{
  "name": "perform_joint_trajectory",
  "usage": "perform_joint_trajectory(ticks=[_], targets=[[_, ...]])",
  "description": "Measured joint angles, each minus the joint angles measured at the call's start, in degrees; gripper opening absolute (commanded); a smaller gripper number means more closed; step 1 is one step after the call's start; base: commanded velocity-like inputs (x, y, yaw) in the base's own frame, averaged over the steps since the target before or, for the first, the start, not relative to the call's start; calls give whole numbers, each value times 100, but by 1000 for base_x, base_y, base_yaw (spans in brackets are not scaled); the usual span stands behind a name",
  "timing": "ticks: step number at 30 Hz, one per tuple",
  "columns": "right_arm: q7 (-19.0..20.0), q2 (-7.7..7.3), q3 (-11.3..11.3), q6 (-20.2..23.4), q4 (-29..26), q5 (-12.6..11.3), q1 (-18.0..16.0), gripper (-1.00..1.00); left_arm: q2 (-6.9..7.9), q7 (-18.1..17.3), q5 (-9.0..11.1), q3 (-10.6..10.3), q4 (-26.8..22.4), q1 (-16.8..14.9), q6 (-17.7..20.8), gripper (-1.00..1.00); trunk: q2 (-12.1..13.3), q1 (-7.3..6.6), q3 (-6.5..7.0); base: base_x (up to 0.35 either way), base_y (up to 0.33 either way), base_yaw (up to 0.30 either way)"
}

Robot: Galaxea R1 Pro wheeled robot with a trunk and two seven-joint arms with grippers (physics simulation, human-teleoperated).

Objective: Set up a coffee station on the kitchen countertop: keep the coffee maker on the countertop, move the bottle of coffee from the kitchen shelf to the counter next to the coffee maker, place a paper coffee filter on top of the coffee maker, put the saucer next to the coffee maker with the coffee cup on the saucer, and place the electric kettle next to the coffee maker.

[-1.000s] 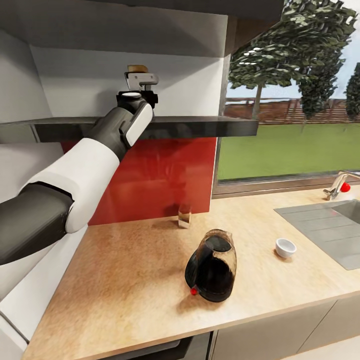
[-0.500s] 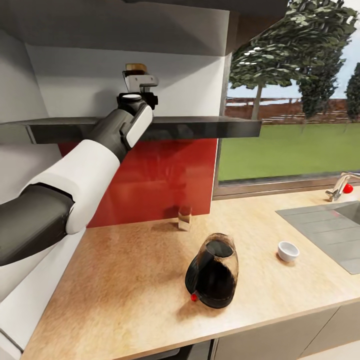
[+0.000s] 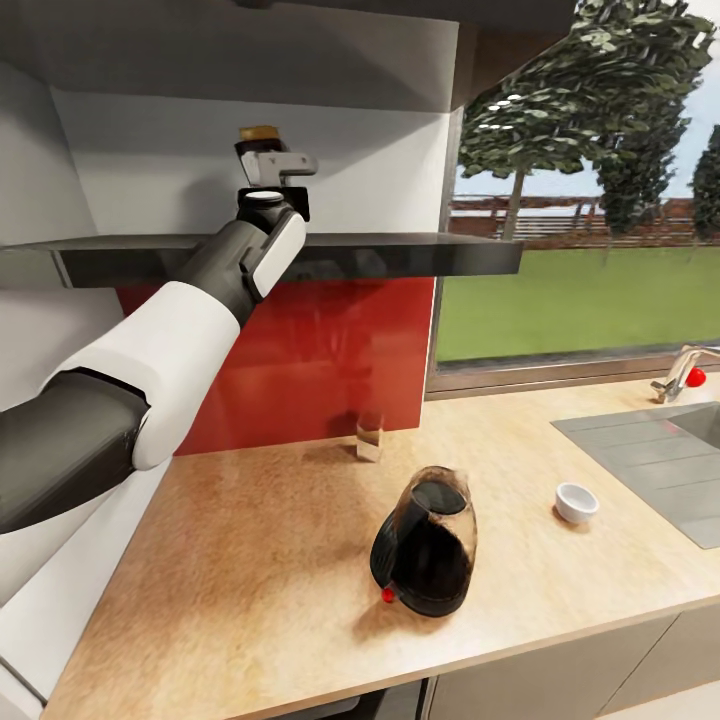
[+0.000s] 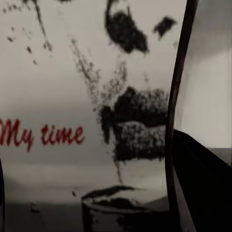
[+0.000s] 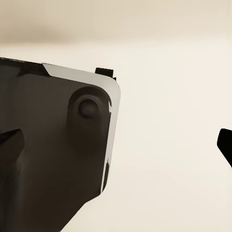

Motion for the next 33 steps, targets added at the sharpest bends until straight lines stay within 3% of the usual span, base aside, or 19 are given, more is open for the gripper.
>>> perform_joint_trajectory(ticks=[9,20,33], targets=[[0,3,0,0,0,3,0,100,0,20,11,6,-40,2,6,-100,1,0,-1,-2,0,0],[17,18,0,6,0,-4,0,100,0,20,4,20,-53,2,19,-100,2,3,-1,-232,-152,-2],[34,36,0,17,-1,-4,1,100,0,18,41,6,-77,2,27,-100,2,1,17,-160,-107,-235]])
